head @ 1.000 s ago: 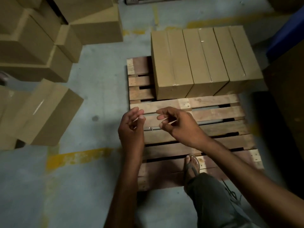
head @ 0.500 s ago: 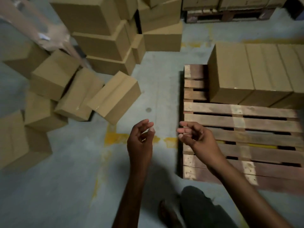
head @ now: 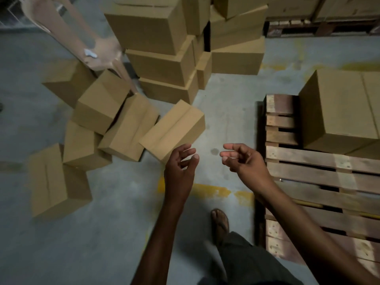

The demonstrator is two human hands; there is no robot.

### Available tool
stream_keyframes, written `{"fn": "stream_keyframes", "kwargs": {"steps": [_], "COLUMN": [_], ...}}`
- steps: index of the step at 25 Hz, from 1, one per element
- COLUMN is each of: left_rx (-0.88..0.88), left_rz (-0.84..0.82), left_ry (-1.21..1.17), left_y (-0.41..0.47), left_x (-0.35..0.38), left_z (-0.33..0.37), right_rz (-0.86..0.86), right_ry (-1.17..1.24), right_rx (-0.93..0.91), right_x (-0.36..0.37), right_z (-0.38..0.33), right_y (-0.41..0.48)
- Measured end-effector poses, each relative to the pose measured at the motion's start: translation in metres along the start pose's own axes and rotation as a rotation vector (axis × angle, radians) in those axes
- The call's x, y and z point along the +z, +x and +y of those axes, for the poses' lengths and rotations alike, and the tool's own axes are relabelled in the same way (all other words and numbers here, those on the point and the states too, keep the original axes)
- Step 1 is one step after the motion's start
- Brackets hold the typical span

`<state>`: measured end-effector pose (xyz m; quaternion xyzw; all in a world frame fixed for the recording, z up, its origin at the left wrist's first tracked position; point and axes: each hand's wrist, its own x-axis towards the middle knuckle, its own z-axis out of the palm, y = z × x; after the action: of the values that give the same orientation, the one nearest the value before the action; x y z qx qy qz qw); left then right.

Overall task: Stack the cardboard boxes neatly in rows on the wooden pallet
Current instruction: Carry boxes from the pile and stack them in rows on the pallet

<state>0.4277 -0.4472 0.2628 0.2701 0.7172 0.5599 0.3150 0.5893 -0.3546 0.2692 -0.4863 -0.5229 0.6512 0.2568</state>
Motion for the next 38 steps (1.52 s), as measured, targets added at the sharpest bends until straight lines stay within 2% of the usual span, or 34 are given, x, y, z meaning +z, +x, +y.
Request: {"fn": "stream_keyframes", "kwargs": {"steps": [6, 10, 16, 23, 25, 27, 30, 32, 35, 38], "left_rx": [-0.050, -0.087, -0.304, -0.419, -0.486, -0.526, -0.594, -0.708, -0.891, -1.003], "left_rz": [-0.021, -0.077, -0.093, 0.016, 0.027, 0.060, 0.181, 0.249, 0.284, 0.484], "left_ry": [0.054, 0.065, 0.037, 0.012, -0.013, 0.002, 0.021, 0.078, 0.222, 0.168], "left_y": [0.142, 0.256, 0.413, 0.516, 0.538, 0.555, 0.570, 0.576, 0.593, 0.601], "left_x": [-0.069, -0.114, -0.167, -0.166, -0.151, -0.134, -0.108, -0.092, -0.071, -0.059], "left_z": [0.002, -0.018, -0.104, -0.217, -0.251, -0.291, -0.362, -0.412, -0.470, -0.516], "right_rz": [0.008, 0.093, 0.226, 0.140, 0.060, -0.051, -0.134, -0.189, -0.208, -0.147], "right_ry": [-0.012, -0.030, -0.089, -0.242, -0.421, -0.700, -0.996, -1.152, -1.298, -1.286], "right_rx": [0.096, 0.115, 0.190, 0.284, 0.270, 0.208, 0.167, 0.184, 0.163, 0.174], "right_x": [0.089, 0.152, 0.245, 0.282, 0.287, 0.292, 0.295, 0.293, 0.289, 0.281], "right_z": [-0.025, -0.030, -0.006, 0.061, 0.092, 0.129, 0.184, 0.221, 0.266, 0.301], "right_y": [0.108, 0.183, 0.309, 0.453, 0.495, 0.542, 0.617, 0.668, 0.732, 0.782]}}
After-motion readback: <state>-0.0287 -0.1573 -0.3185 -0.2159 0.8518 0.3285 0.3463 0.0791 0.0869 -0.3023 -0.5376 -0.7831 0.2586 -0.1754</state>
